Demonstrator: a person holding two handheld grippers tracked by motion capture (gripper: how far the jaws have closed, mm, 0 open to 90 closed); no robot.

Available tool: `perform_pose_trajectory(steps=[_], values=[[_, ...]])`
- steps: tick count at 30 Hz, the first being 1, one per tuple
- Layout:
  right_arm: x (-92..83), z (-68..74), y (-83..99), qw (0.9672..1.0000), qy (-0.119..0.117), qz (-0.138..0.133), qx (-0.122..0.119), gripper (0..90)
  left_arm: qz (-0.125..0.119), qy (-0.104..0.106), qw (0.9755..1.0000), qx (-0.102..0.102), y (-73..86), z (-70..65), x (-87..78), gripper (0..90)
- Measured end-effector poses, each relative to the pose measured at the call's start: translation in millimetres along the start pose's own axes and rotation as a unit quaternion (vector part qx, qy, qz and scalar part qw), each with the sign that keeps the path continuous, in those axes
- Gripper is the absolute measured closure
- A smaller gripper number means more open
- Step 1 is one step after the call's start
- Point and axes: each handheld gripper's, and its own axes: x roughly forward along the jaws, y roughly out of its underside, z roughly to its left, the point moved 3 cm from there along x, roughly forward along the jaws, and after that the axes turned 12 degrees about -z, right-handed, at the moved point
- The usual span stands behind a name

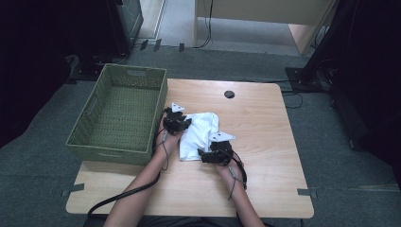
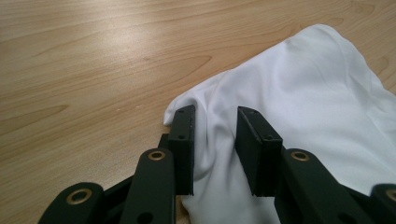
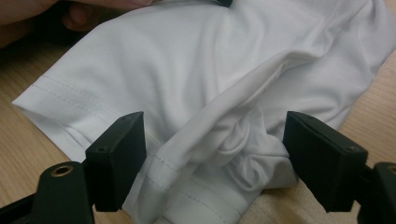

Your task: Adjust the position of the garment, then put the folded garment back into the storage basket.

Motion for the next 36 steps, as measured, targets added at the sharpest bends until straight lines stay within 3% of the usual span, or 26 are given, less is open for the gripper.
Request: perform_pose_trajectory(steps=[8, 14, 18, 22, 27, 29, 32, 36], values=[[4.9, -0.5, -2.0, 0.9998, 0.018, 0.004, -0.013, 27.5, 0.000, 0.000, 1.0000, 0.000, 0.0, -0.2, 0.0, 68.4], [8.3, -2.1, -5.0, 0.9997, 0.019, -0.006, -0.016, 47.0, 0.000, -0.001, 1.0000, -0.002, 0.4, -1.5, -0.3, 68.5], [9.3, -1.3, -6.1, 0.9997, 0.020, -0.010, -0.014, 61.7, 0.001, 0.010, 0.9998, -0.015, 0.9, -2.5, -0.4, 76.5], [9.9, -1.9, -6.7, 0.9997, 0.017, -0.012, -0.011, 71.5, 0.002, 0.013, 0.9997, -0.022, 0.9, -1.8, -0.4, 78.5], [9.1, -2.9, -8.8, 0.9998, 0.004, -0.006, -0.019, 74.0, 0.009, 0.015, 0.9987, -0.048, -0.7, -0.8, -0.3, 79.3], [7.1, -3.2, -12.3, 0.9999, -0.003, -0.002, -0.014, 74.1, 0.011, 0.016, 0.9986, -0.050, -1.2, -0.3, 0.0, 79.3], [4.5, -3.1, -17.7, 0.9999, -0.009, -0.002, -0.010, 74.6, 0.019, 0.022, 0.9968, -0.074, -3.8, 0.9, 0.0, 80.1], [2.0, -1.0, -23.3, 0.9998, -0.015, 0.002, -0.015, 74.8, 0.024, 0.030, 0.9961, -0.079, -11.2, -0.3, -3.2, 80.5]])
